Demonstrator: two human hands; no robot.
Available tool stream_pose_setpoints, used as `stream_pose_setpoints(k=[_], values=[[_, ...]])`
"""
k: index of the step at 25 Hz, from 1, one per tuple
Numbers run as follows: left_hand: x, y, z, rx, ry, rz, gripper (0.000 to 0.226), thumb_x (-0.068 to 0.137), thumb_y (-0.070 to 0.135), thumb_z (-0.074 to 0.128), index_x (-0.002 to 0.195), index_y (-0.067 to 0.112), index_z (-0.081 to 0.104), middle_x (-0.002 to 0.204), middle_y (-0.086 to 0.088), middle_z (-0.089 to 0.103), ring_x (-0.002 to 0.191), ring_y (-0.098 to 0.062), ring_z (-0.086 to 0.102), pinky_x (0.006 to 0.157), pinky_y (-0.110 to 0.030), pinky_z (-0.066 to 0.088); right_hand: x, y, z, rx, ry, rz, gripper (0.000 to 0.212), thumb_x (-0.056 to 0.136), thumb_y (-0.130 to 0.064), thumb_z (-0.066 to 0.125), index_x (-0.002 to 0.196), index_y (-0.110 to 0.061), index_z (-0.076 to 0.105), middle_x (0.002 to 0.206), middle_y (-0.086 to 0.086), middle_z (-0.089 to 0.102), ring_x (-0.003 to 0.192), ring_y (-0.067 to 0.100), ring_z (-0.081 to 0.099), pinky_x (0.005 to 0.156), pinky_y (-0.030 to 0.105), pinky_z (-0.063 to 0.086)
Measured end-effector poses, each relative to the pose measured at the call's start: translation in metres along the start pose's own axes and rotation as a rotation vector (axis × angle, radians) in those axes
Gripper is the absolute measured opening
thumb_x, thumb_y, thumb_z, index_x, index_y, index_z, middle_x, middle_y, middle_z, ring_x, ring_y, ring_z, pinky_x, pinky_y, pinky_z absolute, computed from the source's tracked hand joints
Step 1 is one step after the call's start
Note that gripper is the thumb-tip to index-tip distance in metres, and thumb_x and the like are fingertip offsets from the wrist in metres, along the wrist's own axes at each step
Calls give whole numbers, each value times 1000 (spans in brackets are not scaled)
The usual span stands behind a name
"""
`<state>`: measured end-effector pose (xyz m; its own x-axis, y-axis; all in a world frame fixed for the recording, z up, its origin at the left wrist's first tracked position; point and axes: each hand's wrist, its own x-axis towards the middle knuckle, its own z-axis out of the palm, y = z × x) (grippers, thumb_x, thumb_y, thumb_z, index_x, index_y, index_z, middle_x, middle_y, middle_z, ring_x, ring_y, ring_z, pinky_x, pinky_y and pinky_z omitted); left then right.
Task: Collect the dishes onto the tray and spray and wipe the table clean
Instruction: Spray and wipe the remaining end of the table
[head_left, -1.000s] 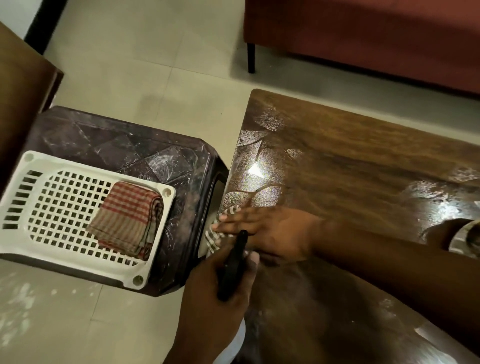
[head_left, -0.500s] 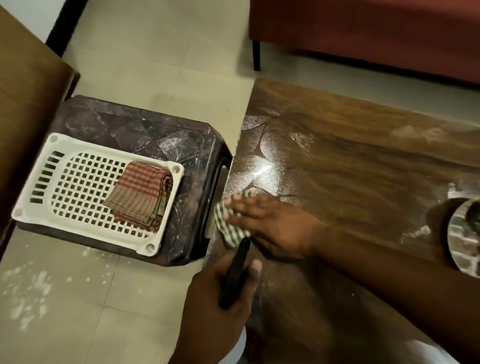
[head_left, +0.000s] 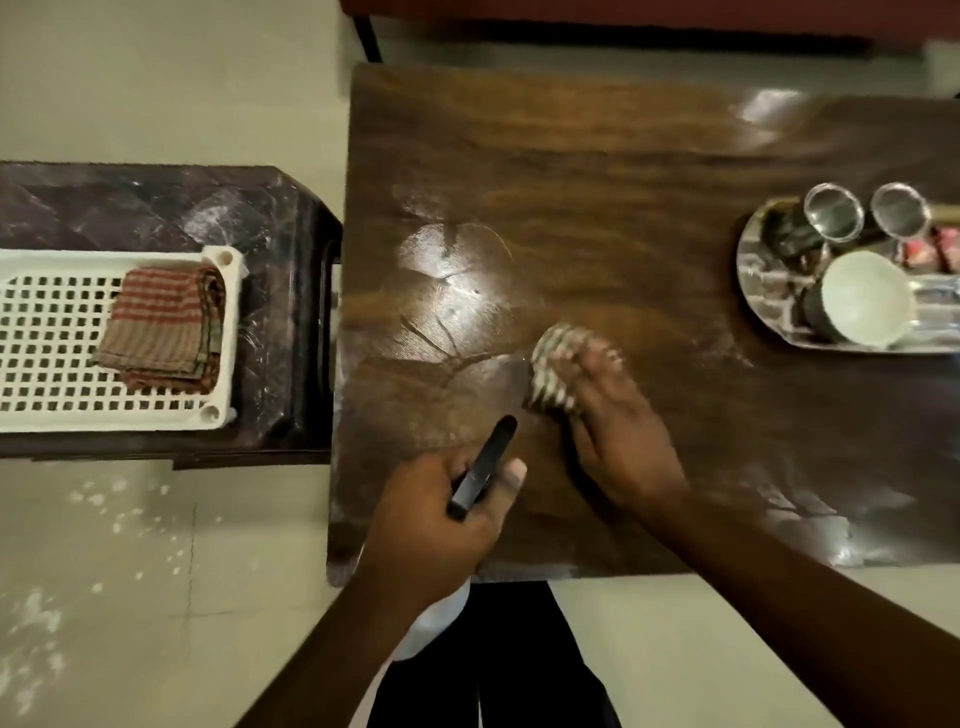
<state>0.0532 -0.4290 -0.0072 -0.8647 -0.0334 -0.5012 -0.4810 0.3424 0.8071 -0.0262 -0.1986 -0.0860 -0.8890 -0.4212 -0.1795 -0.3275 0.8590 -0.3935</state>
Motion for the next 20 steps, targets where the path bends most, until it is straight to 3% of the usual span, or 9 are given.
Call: stream_pose_setpoints(k=[2,3,7,9,12,14,16,18,20], values=[[-6,-1,8,67,-79,-13,46,96,52,70,65,24,51,50,4,40,49,-18,43,58,-36,32,-35,24,-11,-137,-191,-400,61,106,-31,48,165,-23,34,176,2,21,164,19,17,132,35,17],[-10,-1,11,80,-113,-38,43,96,54,69,68,25,54,53,3,43,53,-24,48,60,-36,34,-46,42,-16,-169,-197,-422,62,106,-31,48,165,-23,34,176,1,20,164,17,16,132,35,18],[-24,-8,21,92,-126,-91,50,95,61,66,77,15,55,55,-2,43,56,-26,52,62,-37,36,-54,59,-10,168,301,506,61,102,-25,44,163,-20,40,174,4,29,161,22,25,129,48,28],[-27,-12,24,96,-64,-93,52,93,60,67,75,13,54,51,-2,41,51,-21,51,59,-37,36,-30,17,2,286,415,747,64,98,-27,40,161,-17,41,172,8,31,161,27,25,131,45,23],[-30,-22,25,41,-41,-80,57,92,64,68,75,11,57,58,-17,51,59,-38,60,57,-45,45,-24,-32,27,98,132,255,60,101,-27,44,160,-17,42,172,11,32,161,29,24,130,49,25],[-34,-27,21,-2,-65,-46,49,89,68,66,80,20,69,65,-13,64,64,-34,66,65,-54,55,-42,-39,33,-29,-140,-378,54,105,-28,48,157,-16,47,171,8,34,162,26,23,130,46,25],[-39,-30,15,-28,-68,-75,43,90,69,68,94,27,76,72,-1,73,69,-21,71,71,-54,59,-39,-12,18,-124,-289,-719,53,107,-32,48,158,-19,47,172,4,33,162,23,23,129,43,26],[-44,-33,8,-51,-14,-140,43,85,68,67,89,26,74,61,3,63,61,-16,62,66,-48,54,-16,11,9,-153,-220,-505,58,106,-35,42,163,-26,38,175,3,26,161,26,26,127,46,31],[-48,-37,2,-74,32,-189,33,84,63,69,86,30,72,57,6,60,59,-14,59,66,-42,51,17,7,0,-15,10,5,62,102,-32,39,164,-26,34,176,5,24,160,30,27,126,50,32]])
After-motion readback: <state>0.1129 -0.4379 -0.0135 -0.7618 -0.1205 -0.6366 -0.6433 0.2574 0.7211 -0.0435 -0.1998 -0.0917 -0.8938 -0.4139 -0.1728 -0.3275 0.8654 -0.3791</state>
